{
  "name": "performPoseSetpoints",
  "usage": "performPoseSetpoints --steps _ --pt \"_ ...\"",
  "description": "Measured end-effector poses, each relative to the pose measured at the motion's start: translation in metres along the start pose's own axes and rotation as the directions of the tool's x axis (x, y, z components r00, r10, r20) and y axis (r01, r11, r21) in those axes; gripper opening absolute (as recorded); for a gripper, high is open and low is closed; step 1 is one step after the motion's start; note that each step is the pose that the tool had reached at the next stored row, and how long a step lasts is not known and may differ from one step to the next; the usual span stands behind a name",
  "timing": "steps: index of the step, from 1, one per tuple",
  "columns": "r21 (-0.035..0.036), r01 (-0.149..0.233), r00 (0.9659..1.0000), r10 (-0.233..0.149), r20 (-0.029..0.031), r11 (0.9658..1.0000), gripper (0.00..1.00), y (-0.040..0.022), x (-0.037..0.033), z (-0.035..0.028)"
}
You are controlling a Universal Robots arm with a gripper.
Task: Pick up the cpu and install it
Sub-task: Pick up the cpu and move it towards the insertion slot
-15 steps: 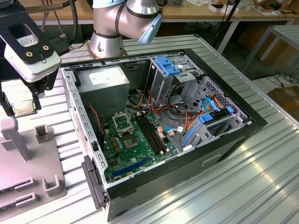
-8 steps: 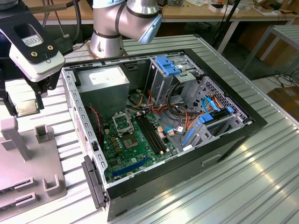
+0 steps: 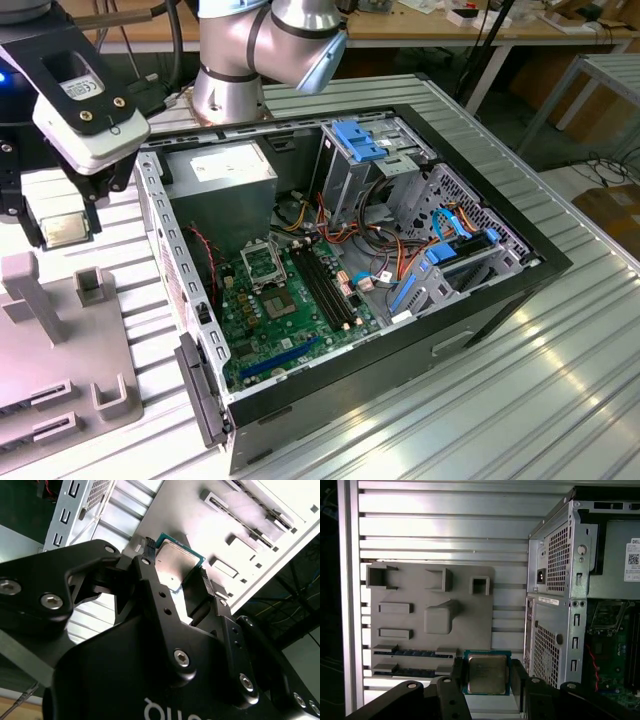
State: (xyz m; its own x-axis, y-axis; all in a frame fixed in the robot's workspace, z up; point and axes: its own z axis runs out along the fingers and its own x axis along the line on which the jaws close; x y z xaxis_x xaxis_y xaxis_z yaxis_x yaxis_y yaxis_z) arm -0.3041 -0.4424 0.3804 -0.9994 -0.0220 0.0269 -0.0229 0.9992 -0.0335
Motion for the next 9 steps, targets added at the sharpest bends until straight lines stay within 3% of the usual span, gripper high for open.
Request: performPoseSetpoints --steps 9 --pt "-0.0001 0.000 1.0000 0.000 0.0001 1.0000 0.47 -0.0001 -0.0059 0.0004"
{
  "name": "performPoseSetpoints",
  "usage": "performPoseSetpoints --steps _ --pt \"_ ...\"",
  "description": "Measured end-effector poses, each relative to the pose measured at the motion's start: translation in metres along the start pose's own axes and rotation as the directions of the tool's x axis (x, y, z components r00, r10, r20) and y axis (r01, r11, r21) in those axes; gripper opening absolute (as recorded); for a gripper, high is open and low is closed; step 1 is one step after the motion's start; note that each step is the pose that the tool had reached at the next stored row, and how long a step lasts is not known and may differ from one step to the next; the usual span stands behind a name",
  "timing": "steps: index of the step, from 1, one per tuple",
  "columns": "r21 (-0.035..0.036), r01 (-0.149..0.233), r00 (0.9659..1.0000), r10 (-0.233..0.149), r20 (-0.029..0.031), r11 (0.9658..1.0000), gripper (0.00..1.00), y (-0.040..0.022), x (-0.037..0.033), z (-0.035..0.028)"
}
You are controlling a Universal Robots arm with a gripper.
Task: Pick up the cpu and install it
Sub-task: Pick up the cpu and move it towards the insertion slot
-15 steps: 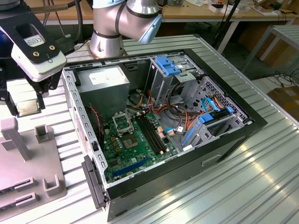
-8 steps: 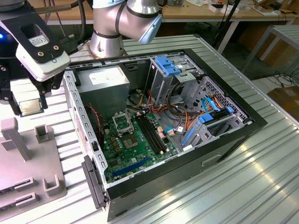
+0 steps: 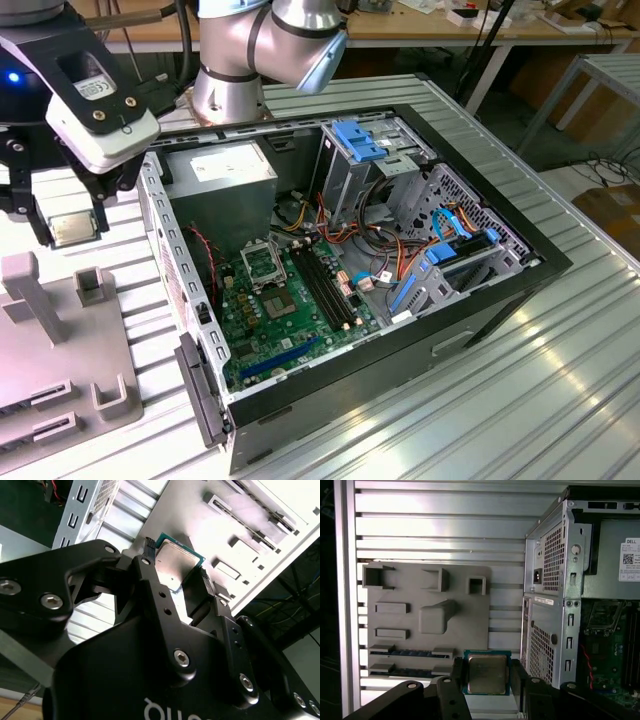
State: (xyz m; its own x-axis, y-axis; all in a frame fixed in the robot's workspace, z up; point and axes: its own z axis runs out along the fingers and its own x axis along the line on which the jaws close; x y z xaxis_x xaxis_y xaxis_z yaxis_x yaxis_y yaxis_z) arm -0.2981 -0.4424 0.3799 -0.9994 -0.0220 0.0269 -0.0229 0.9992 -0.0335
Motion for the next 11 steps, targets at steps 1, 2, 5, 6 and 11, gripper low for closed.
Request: performPoseSetpoints --steps 1,2,5,6,11 --pt "0.0000 0.000 1.0000 0.000 0.0000 1.0000 0.47 0.0000 -0.0006 0.0000" --pt "0.0000 0.000 1.0000 0.000 -0.0001 1.0000 0.47 0.0000 -0.0012 0.0001" --pt "0.0001 0.000 1.0000 0.000 -0.0001 1.0000 0.47 -0.0001 -0.0024 0.0002" --pt "0.0000 0.000 1.0000 0.000 -0.0001 1.0000 0.47 -0.0001 -0.0027 0.0002" --pt "0.0000 0.000 1.0000 0.000 -0.0001 1.0000 0.47 -0.0001 -0.0051 0.0004"
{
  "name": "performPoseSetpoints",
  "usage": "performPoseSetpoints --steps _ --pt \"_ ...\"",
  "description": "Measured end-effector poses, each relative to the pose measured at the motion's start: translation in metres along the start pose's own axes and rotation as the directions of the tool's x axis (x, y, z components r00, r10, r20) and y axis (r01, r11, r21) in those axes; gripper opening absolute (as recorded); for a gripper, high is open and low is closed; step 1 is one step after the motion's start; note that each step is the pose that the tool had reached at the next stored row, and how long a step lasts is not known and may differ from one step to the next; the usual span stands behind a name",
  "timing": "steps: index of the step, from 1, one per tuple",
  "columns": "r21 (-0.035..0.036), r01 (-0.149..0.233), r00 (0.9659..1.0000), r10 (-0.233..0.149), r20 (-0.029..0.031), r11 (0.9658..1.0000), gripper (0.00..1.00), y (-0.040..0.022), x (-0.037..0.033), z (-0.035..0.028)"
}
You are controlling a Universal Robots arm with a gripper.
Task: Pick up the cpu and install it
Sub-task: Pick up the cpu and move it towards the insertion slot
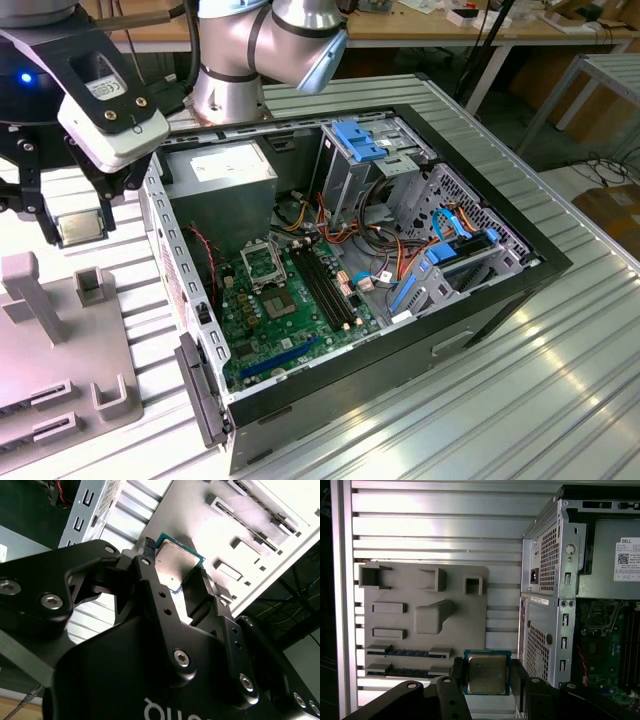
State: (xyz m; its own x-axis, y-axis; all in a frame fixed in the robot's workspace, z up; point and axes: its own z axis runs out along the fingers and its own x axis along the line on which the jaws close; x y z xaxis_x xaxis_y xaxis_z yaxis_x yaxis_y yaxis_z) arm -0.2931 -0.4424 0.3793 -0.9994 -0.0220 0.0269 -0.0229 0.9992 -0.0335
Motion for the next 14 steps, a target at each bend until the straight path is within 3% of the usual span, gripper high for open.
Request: performPoseSetpoints --steps 14 --pt "0.0000 0.000 1.0000 0.000 0.0000 1.0000 0.47 -0.0001 -0.0070 0.0005"
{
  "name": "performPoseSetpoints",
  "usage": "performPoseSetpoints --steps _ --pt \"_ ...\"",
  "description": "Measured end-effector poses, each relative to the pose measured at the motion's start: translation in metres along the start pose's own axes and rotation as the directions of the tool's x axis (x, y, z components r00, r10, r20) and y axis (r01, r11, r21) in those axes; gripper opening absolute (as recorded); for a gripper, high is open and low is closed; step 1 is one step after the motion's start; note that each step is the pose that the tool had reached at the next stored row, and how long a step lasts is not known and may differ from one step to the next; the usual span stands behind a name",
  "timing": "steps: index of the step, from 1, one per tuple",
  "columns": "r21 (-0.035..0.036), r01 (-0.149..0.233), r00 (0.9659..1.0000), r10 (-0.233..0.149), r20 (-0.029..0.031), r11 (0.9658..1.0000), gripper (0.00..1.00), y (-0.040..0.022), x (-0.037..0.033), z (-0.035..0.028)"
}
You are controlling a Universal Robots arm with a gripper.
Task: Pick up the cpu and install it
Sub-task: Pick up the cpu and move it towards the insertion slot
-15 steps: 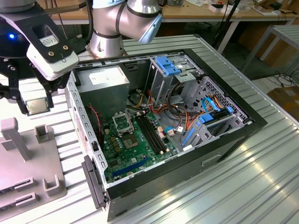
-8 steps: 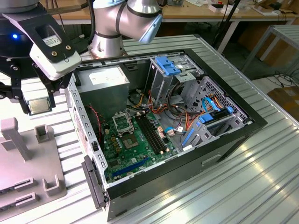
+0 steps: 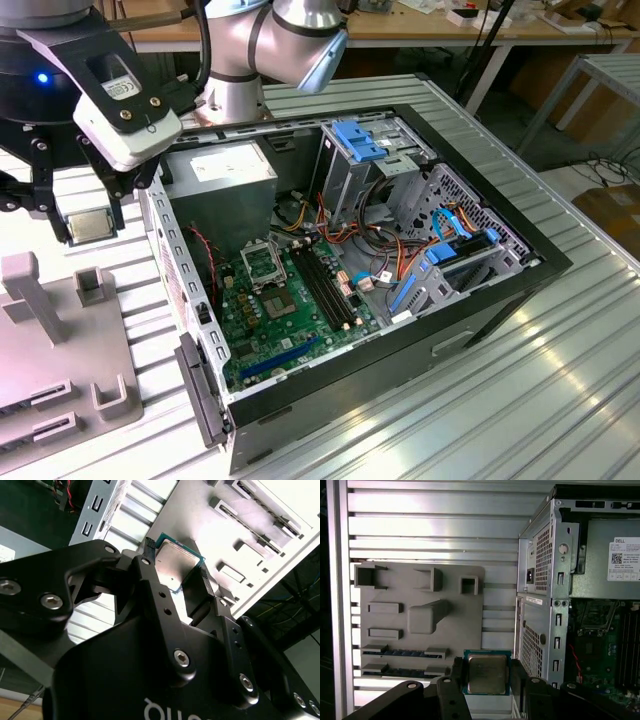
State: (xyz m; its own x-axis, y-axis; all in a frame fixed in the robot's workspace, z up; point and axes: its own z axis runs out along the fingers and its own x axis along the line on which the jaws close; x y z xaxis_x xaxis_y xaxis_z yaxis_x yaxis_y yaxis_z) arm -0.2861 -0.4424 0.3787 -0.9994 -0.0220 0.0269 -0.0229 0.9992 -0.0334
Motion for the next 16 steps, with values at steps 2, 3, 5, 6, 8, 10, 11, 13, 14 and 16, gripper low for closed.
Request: performPoseSetpoints --steps 2,3,5,6,8,10,11,13,14,16 --pt "0.0001 0.000 1.0000 0.000 0.0000 1.0000 0.47 0.0000 -0.0008 0.0000" --pt "0.0001 0.000 1.0000 0.000 -0.0001 1.0000 0.47 0.0000 -0.0015 0.0000" --pt "0.0001 0.000 1.0000 0.000 -0.0001 1.0000 0.47 0.0000 -0.0025 0.0001" --pt "0.0001 0.000 1.0000 0.000 0.0000 1.0000 0.47 -0.0001 -0.0032 0.0002" --pt "0.0001 0.000 1.0000 0.000 0.0000 1.0000 0.47 -0.0001 -0.0047 0.0002" --pt "0.0000 0.000 1.0000 0.000 0.0000 1.0000 0.47 -0.0001 -0.0057 0.0003" --pt "0.0001 0.000 1.0000 0.000 0.0000 1.0000 0.47 -0.0001 -0.0065 0.0003" --pt "0.0000 0.000 1.0000 0.000 0.0001 1.0000 0.47 -0.0002 -0.0079 0.0005" --pt "0.0000 0.000 1.0000 0.000 0.0001 1.0000 0.47 -0.0002 -0.0082 0.0005" --pt "0.0000 0.000 1.0000 0.000 0.0000 1.0000 0.47 -0.0002 -0.0098 0.0007"
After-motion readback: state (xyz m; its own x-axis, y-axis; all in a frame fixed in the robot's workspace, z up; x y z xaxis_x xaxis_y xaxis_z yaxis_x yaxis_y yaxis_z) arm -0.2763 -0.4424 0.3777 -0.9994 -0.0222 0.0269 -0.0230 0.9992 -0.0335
